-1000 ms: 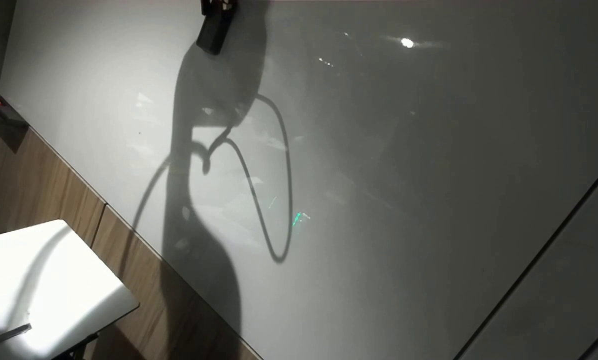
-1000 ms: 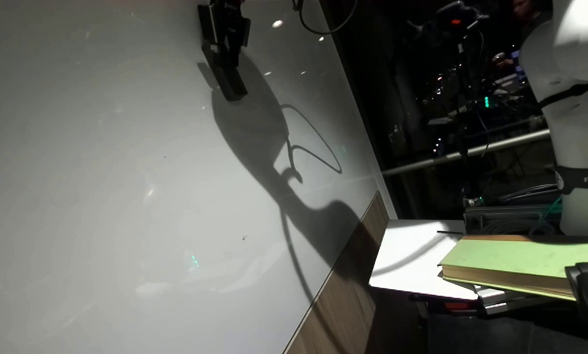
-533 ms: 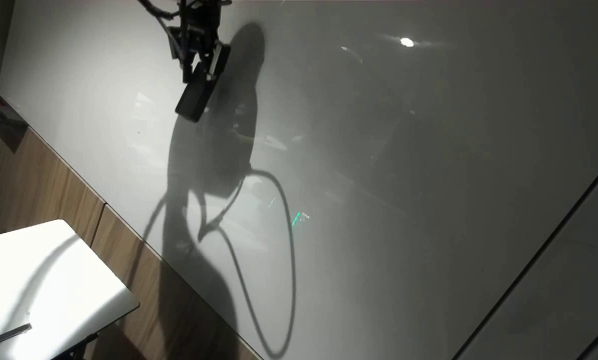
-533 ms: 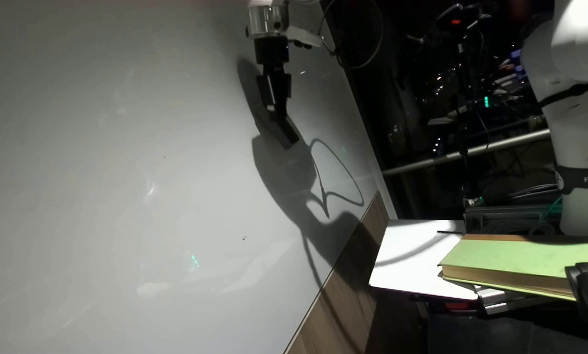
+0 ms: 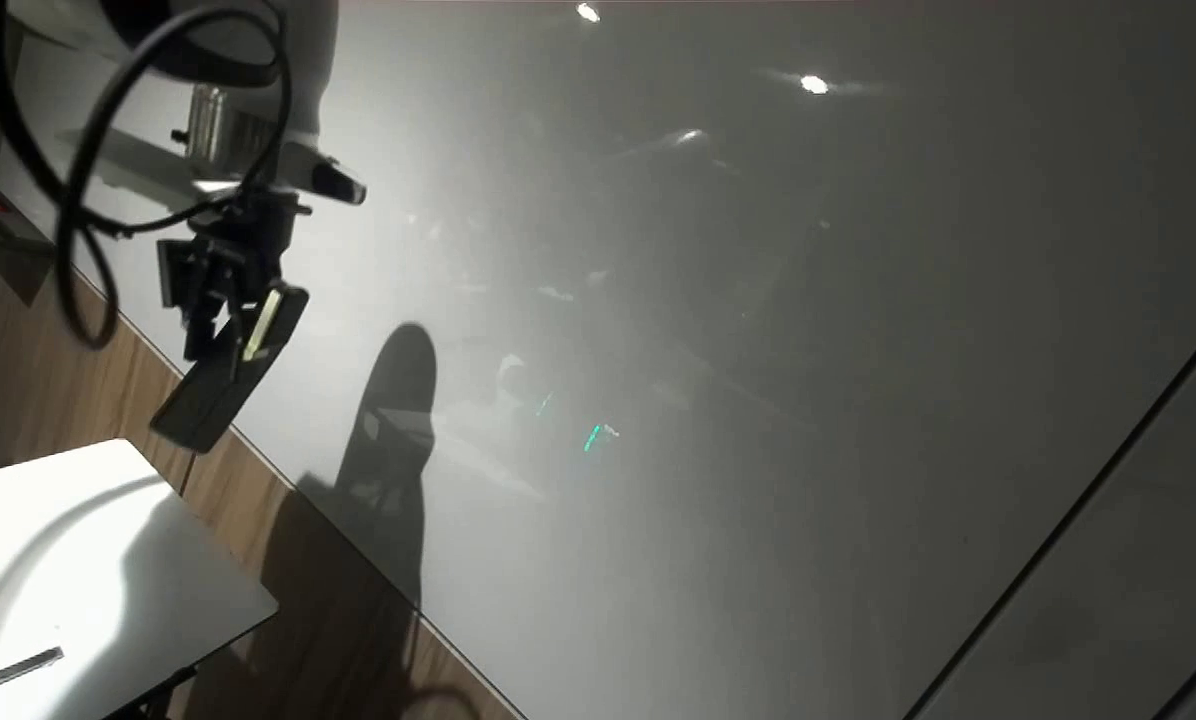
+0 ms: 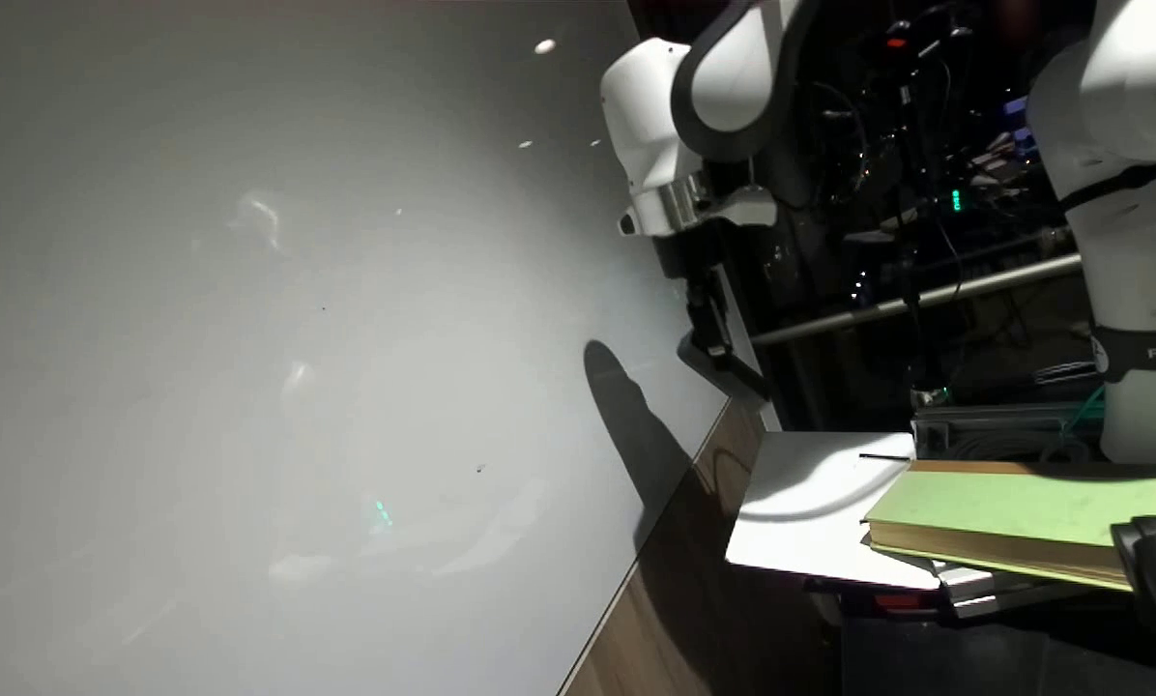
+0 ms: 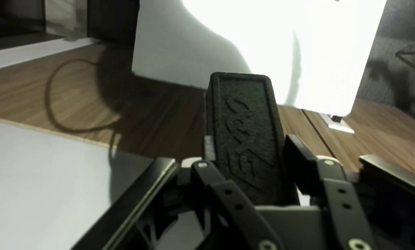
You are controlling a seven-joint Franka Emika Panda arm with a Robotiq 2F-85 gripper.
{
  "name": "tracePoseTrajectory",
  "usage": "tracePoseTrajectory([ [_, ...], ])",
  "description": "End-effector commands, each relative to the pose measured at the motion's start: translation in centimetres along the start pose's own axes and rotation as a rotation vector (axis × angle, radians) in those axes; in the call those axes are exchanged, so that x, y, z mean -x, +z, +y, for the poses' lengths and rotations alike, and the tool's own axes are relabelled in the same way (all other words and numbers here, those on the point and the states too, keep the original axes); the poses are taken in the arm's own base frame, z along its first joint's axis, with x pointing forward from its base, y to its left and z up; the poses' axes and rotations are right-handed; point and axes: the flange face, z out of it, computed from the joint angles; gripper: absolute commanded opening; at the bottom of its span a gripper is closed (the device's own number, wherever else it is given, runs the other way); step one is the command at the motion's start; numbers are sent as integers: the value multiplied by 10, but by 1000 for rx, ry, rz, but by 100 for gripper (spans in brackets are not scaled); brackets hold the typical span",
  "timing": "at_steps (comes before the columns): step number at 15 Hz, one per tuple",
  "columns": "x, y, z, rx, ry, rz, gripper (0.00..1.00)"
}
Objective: Use the duster to erase the smiley face on the whiteboard
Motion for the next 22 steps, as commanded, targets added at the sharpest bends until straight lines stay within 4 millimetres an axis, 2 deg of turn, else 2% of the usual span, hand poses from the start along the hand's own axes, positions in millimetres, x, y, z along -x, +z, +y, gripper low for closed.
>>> tracePoseTrajectory([
  [1, 10, 55, 4, 5, -25, -46, 27],
  [3, 24, 80, -1, -1, -29, -67, 27],
  [10, 33, 130, -17, -39, -26, -199, 27],
  [17, 37, 148, -44, -59, -40, -247, 27],
  [19, 36, 149, -45, -62, -39, -245, 27],
  [22, 30, 147, -33, -57, -32, -223, 27],
])
